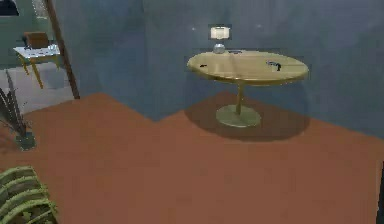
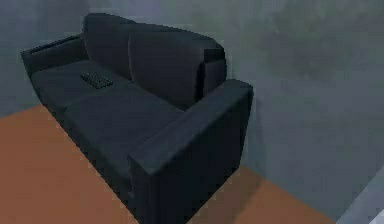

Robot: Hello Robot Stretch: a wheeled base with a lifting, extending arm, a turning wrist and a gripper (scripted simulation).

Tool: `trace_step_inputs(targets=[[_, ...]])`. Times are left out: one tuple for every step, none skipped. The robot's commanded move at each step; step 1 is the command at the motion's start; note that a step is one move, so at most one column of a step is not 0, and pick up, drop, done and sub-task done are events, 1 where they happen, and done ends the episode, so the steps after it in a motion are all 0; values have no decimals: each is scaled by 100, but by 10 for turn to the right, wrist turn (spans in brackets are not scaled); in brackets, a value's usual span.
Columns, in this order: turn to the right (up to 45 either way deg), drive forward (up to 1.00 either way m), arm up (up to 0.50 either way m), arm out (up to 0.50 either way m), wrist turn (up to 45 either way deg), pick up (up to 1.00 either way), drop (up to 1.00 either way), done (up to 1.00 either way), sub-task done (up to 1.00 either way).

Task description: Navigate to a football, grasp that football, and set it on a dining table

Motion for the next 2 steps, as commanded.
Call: trace_step_inputs(targets=[[-210, 0, 0, 0, 0, 0, 0, 0, 0], [0, 100, 0, 0, 0, 0, 0, 0, 0]])
